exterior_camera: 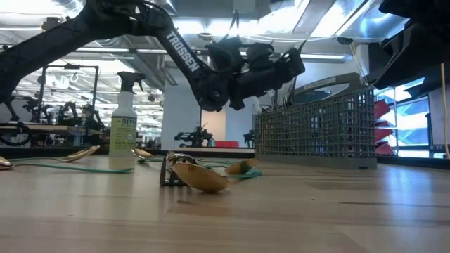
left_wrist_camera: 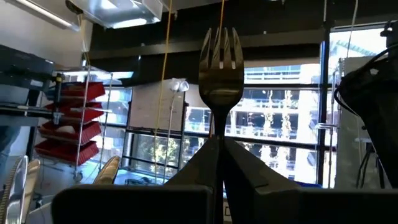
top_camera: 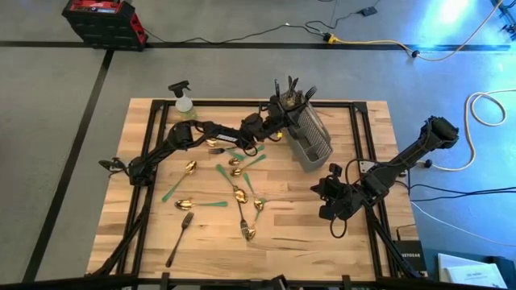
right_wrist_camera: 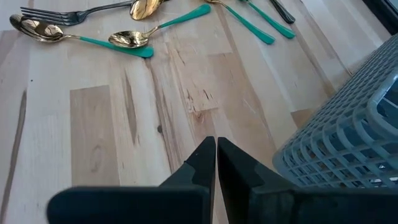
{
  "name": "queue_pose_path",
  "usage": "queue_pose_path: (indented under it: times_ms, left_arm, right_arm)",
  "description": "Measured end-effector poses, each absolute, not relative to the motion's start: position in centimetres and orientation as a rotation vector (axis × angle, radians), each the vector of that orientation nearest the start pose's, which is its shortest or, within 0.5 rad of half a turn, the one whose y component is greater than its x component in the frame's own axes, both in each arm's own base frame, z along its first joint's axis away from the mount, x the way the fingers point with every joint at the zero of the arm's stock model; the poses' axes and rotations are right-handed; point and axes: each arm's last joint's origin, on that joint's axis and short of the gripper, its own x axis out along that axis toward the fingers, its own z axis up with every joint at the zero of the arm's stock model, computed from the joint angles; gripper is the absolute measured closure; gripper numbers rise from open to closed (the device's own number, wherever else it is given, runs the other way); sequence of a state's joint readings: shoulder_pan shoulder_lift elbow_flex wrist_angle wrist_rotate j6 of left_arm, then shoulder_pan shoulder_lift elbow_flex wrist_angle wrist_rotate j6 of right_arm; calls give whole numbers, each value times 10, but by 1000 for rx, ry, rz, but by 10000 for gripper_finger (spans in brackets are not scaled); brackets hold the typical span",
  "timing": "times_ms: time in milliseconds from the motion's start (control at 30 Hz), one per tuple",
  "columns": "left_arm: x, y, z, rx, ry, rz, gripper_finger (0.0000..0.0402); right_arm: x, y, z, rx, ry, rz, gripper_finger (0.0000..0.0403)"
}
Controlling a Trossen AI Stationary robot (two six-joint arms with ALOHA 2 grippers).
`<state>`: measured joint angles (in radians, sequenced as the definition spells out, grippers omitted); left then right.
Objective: Sort silverware
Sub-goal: Put the black fork into the silverware basket
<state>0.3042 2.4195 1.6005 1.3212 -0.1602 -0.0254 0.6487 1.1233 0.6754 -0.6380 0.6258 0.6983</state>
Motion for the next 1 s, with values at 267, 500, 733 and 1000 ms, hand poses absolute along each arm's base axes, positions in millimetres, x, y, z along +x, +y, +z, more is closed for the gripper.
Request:
queue_pose_path:
  times_ms: [267, 500, 733, 1000]
  left_arm:
    - [489, 162, 182, 26, -453, 533, 375]
    - [489, 164, 182, 80, -442, 552, 310]
    - [484, 159, 195, 91, -553, 564, 282]
    - [480, 132, 233, 264, -601, 664, 281]
  right_arm:
    - [166, 104, 209, 5, 807, -279, 402]
    - [166, 104, 209, 5, 806, -280, 402]
    - [166, 104, 209, 5, 806, -280, 402]
    - [166, 104, 209, 8, 806, -279, 402]
